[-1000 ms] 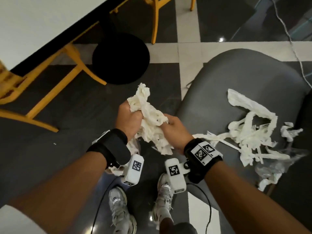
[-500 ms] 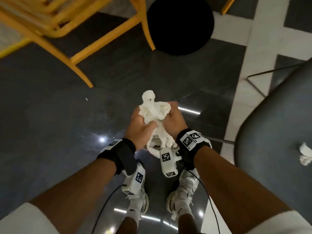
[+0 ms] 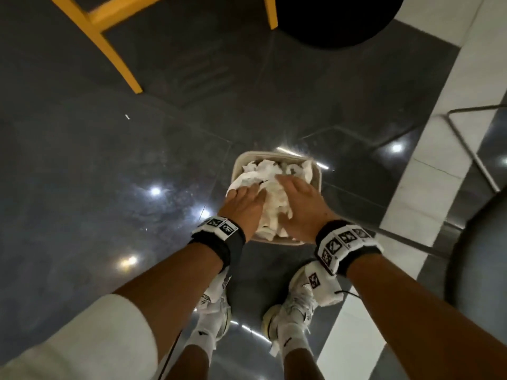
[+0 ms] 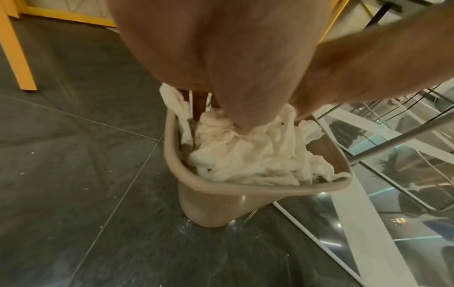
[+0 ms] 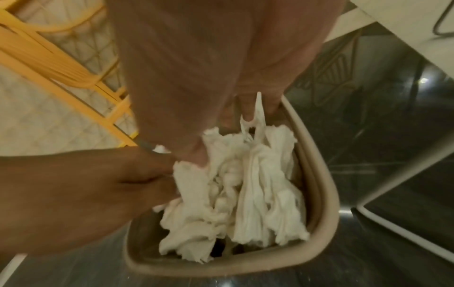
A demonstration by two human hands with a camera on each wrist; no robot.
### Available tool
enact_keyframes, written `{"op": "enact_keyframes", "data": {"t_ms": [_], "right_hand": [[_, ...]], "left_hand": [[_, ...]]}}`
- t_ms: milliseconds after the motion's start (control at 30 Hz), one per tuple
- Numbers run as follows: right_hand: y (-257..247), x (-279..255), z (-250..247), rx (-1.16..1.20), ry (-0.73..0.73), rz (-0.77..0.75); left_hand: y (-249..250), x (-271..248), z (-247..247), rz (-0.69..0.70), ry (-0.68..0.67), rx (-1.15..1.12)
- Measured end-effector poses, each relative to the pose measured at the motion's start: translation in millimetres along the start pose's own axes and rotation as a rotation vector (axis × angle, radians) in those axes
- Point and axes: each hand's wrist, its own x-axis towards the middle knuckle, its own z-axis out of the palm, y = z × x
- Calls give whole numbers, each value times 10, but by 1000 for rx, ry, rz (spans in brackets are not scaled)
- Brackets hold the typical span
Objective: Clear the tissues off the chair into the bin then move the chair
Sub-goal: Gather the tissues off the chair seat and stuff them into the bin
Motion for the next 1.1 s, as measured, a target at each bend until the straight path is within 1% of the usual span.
{"op": "enact_keyframes", "data": {"t_ms": [33,67,100,167,200,233,300,367,433,500,567,633,733,800,900,1000,1100], "right_hand": [[-29,-48,-9,17,-41,-37],[-56,-73,-4,52,-84,-69],[-71,-65,22,94,-110,-84],[-139,-5,35,111,-122,-95],[-165,60,52,75,-122,-93],[-180,149,95,16,-127,-89],[-164,345,256,-102,-203,-59],[-117,507,431,-204,-317,-21],[-98,587,494,-330,-368,-8],[-127,574,454,-432,-294,-40],[-217,486,361,-442,-187,-31],[-289,359,237,-407,-161,-21],[-319,51,-44,-237,-133,-20],[-303,-242,-281,-107,-69,-5],[-199,-780,-718,151,91,53],[59,-1397,-1120,372,278,79],[468,-2096,-1412,538,449,195]], "left_hand": [[-8,35,-40,-4,0,-14],[-14,76,-127,-29,26,-74],[-13,105,-140,-25,57,-139],[1,101,-238,-58,165,-292],[2,66,-305,-81,190,-344],[-43,38,-310,-83,265,-387],[-142,-40,-354,-65,325,-466],[-269,-97,-310,-35,375,-511],[-382,-178,-285,-2,436,-484],[-460,-258,-275,-35,469,-503],[-514,-335,-265,-112,426,-545],[-497,-379,-300,-154,357,-562],[-331,-403,-465,-171,285,-567],[-105,-384,-676,-163,234,-565],[339,-292,-1115,-108,192,-563],[932,-160,-1638,5,179,-456],[1716,-58,-1993,153,198,-409]]}}
